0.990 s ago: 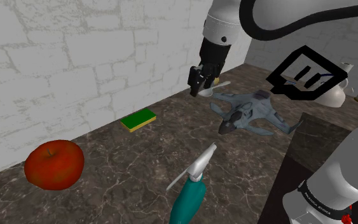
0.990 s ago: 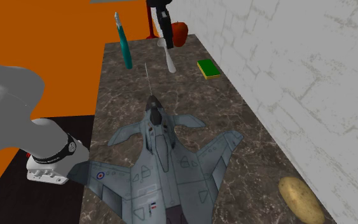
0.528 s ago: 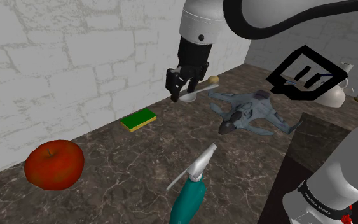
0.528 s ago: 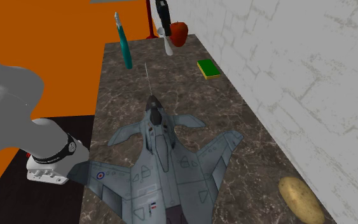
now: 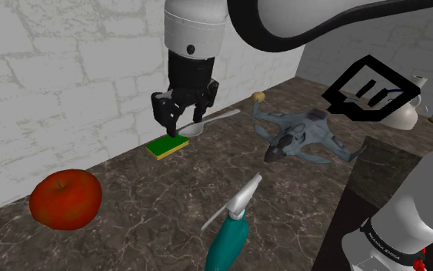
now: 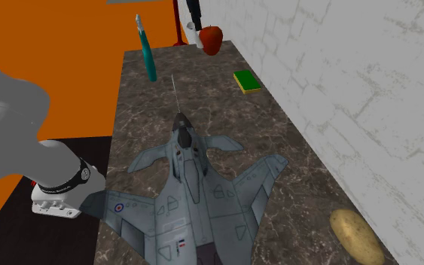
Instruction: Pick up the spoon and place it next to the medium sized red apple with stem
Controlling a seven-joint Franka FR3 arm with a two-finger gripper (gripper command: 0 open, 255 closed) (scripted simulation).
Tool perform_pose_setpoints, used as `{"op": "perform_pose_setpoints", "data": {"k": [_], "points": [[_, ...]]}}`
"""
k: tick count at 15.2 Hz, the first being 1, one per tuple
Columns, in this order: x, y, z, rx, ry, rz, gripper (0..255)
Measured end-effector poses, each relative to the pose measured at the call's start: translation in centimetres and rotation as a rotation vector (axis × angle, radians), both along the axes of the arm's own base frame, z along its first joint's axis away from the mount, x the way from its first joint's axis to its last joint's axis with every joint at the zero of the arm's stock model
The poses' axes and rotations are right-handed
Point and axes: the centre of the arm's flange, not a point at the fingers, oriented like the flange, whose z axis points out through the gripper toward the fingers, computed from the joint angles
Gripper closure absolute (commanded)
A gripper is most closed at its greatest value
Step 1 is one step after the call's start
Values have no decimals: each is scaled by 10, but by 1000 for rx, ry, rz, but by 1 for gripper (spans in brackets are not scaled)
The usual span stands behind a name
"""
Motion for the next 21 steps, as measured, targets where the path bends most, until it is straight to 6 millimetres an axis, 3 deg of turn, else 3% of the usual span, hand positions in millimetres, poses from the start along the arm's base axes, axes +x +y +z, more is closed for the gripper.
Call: {"op": "perform_pose_setpoints", "data": {"k": [6,21], "points": [[-5,73,-2,1,0,0,255],[-5,78,-77,0,-1,-3,255]]}}
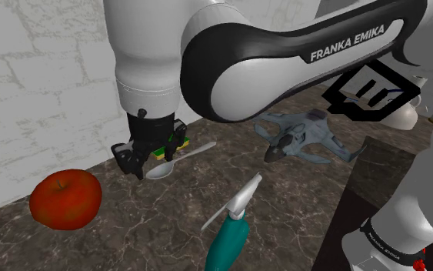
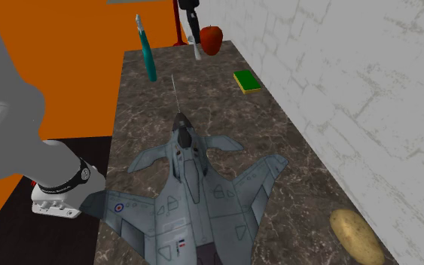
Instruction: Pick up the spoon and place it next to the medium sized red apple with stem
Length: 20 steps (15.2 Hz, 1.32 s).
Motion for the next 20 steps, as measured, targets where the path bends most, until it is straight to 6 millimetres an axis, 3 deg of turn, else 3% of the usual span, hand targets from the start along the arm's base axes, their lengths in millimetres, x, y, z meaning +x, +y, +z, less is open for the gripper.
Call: {"op": "perform_pose_setpoints", "data": {"k": [20], "points": [[0,-1,-107,0,0,0,255]]}}
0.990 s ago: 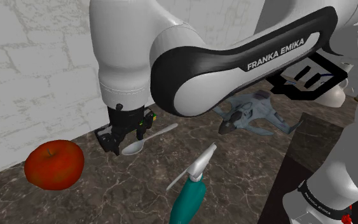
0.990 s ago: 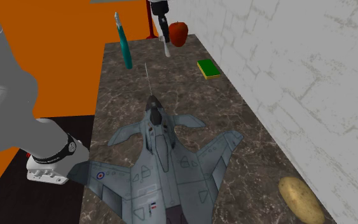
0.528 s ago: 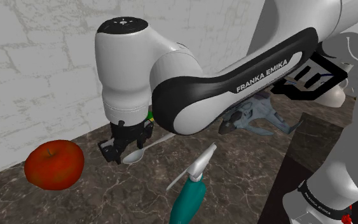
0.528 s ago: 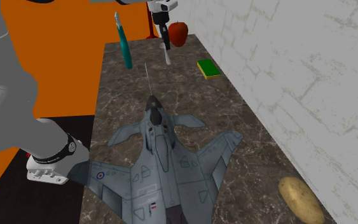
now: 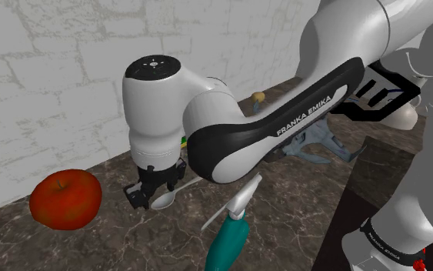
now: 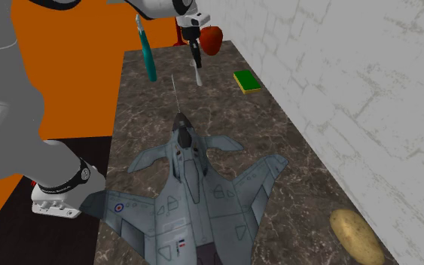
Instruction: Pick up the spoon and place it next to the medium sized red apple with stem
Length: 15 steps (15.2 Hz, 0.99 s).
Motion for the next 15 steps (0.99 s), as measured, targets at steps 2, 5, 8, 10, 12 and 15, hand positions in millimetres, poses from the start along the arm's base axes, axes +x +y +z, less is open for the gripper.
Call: {"op": "perform_pose_setpoints", "data": {"k": [2,5,8,10,12,15], "points": [[1,0,-9,0,0,0,255],[1,1,-12,0,0,0,255],[1,1,-13,0,0,0,255],[1,1,-13,0,0,0,0],[1,1,-13,0,0,0,0],[1,1,-13,0,0,0,0]]}}
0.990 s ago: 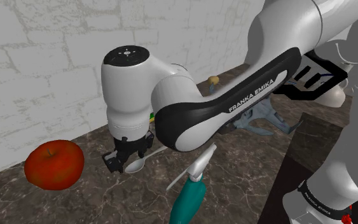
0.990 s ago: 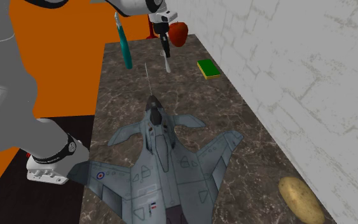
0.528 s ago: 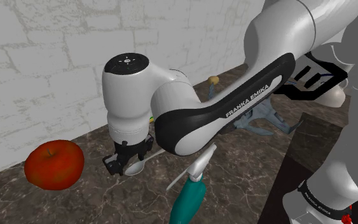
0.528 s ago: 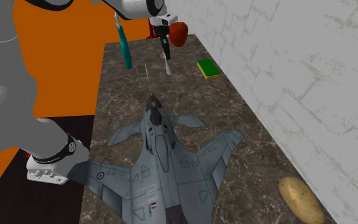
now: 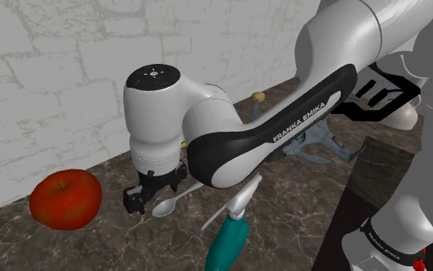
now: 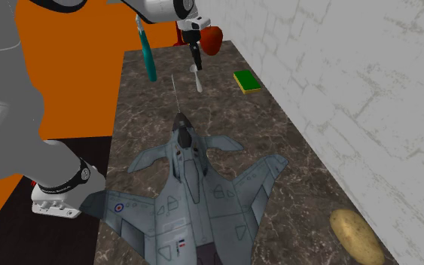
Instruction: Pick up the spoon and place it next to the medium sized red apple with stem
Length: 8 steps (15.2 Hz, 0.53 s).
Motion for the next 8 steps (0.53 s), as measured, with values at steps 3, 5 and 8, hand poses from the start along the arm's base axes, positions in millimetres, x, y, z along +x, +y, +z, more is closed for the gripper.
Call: {"op": "perform_pose_setpoints", "data": {"k": [3,5,8], "points": [[-5,0,25,0,-1,0,0],[-8,3,44,1,-1,0,0],[-8,1,49,0,0,0,0]]}}
